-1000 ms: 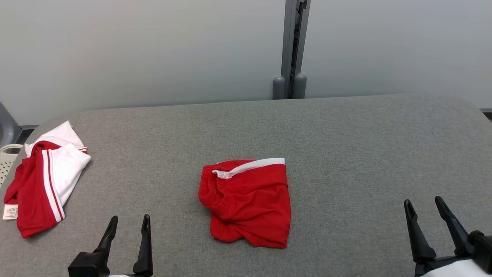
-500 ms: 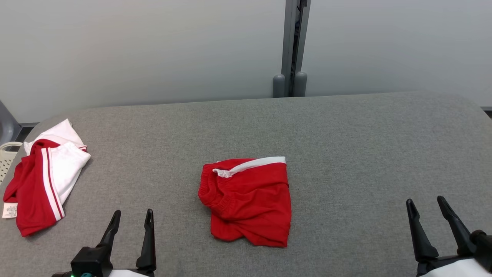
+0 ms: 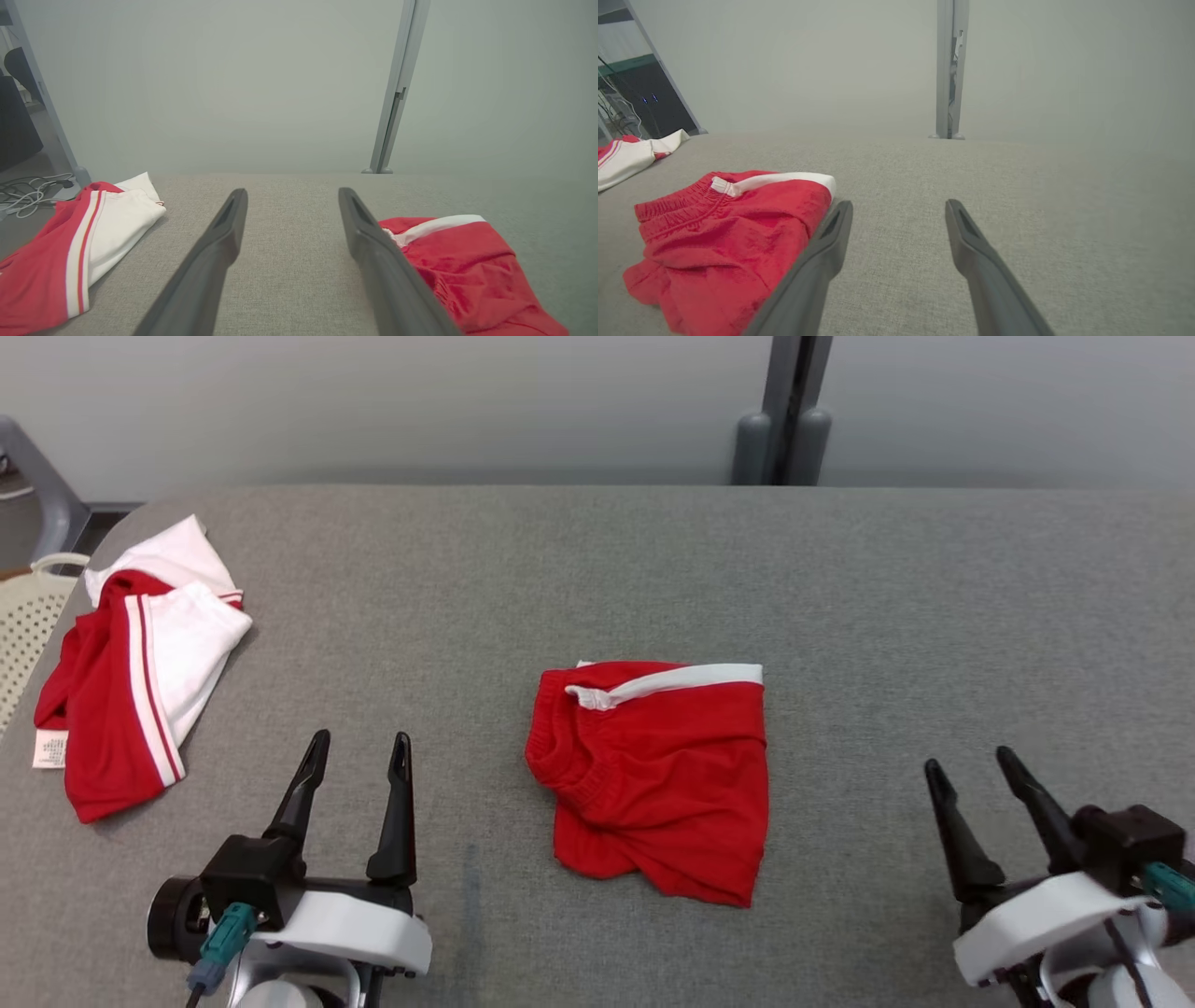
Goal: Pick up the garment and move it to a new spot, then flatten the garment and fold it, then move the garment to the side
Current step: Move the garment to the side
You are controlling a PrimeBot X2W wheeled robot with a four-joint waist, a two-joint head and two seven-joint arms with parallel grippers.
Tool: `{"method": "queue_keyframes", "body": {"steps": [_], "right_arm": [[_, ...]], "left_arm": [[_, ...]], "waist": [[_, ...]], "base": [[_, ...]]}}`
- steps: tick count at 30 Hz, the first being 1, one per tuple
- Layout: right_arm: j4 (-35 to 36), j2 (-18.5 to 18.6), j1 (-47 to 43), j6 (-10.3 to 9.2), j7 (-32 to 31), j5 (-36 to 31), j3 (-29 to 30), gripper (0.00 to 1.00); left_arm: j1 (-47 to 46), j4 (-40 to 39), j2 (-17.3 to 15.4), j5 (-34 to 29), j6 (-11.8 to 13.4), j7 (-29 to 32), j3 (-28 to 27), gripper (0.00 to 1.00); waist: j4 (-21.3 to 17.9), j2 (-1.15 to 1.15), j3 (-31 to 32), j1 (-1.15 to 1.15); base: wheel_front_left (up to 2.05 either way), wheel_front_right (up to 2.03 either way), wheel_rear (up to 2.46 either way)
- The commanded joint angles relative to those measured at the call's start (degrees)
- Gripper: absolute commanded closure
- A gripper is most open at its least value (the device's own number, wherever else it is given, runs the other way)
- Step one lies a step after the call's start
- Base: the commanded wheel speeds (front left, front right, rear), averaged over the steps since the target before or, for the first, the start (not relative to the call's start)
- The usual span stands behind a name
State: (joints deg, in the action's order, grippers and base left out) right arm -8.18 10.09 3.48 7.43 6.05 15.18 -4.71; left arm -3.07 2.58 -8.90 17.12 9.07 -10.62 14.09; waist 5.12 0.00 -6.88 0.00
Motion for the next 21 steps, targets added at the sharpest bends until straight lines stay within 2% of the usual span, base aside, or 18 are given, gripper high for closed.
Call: {"method": "queue_keyframes", "body": {"steps": [1,10,21], "right_arm": [[-0.88,0.32,1.18,0.12,-0.86,0.64,-0.95,0.0],[-9.5,0.47,7.68,0.12,-5.08,6.88,-11.6,0.0],[-13.01,3.72,11.62,0.08,-11.41,15.27,-18.59,0.0]], "left_arm": [[-1.41,0.44,-0.01,-0.38,-0.39,-0.35,0.08,0.0],[-6.55,4.85,1.87,0.09,-1.5,-2.64,1.27,0.0],[-8.85,7.17,2.78,0.42,-1.99,-4.14,1.04,0.0]], "waist": [[2.26,0.0,-2.5,0.0],[6.31,0.0,-6.41,0.0],[8.18,0.0,-8.92,0.0]], "base": [[0.0,0.0,0.0],[0.0,0.0,0.0],[0.0,0.0,0.0]]}}
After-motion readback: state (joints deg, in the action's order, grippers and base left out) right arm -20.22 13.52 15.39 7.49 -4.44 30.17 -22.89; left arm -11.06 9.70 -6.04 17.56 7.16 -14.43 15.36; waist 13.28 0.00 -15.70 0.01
